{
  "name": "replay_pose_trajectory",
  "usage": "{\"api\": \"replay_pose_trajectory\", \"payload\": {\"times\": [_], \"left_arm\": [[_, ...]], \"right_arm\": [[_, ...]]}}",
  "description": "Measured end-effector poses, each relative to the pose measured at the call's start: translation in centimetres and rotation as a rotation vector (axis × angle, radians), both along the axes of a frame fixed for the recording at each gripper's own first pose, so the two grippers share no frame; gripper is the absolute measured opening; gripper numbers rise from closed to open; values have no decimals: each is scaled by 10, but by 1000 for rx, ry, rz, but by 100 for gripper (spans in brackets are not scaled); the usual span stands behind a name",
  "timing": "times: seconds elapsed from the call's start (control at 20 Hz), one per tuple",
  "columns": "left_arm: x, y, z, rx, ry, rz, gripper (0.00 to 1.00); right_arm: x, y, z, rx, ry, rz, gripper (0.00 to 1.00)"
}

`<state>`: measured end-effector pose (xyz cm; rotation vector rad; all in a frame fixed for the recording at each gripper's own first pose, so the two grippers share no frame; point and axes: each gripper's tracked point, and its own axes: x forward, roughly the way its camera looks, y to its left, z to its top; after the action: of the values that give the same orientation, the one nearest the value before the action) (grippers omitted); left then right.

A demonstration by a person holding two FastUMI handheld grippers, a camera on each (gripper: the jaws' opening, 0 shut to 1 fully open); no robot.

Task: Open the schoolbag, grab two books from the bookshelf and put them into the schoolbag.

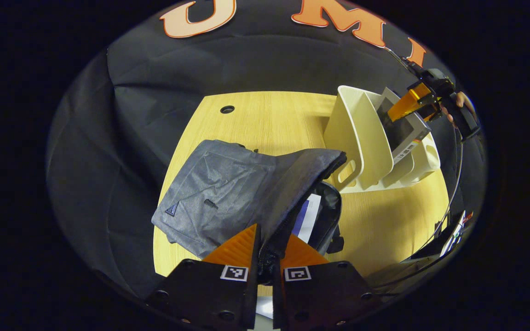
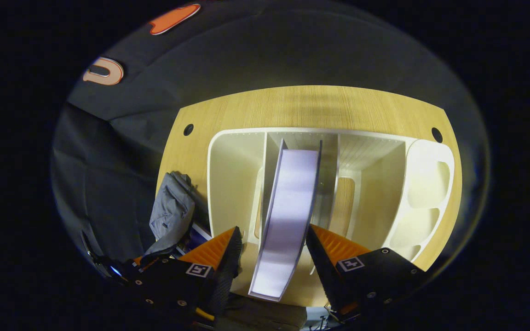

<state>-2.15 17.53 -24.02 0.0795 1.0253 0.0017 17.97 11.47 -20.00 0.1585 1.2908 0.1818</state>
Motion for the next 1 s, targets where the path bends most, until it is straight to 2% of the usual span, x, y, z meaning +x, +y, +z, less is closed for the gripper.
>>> {"api": "replay_pose_trajectory", "payload": {"times": [0.1, 0.15, 0.2, 0.25, 0.3, 0.4, 0.45, 0.5, 0.7, 1.0], "left_arm": [[1, -1, -1, 6, 4, 12, 15], [1, -1, -1, 10, 5, 18, 15], [2, -1, -1, 14, 7, 22, 15], [3, -1, -2, 19, 7, 25, 15], [4, -1, -1, 21, 8, 28, 14], [4, -1, -2, 20, 9, 27, 15], [5, -2, -1, 18, 10, 24, 14], [4, -1, -1, 17, 10, 20, 14], [3, 0, 0, 11, 0, -7, 14], [4, 7, 4, -8, -13, -108, 14]], "right_arm": [[3, -1, -6, -7, 22, -9, 76], [4, -2, -9, -7, 31, -13, 69], [5, -5, -8, -13, 34, -25, 67], [7, -9, -9, -20, 34, -35, 53], [8, -14, -8, -35, 31, -49, 60], [11, -34, -10, -88, 10, -75, 52], [11, -39, -9, -88, 2, -89, 43], [7, -40, -7, -75, 9, -102, 40], [0, -44, 12, -65, -31, -140, 39], [-24, -41, 56, -38, -101, -215, 40]]}}
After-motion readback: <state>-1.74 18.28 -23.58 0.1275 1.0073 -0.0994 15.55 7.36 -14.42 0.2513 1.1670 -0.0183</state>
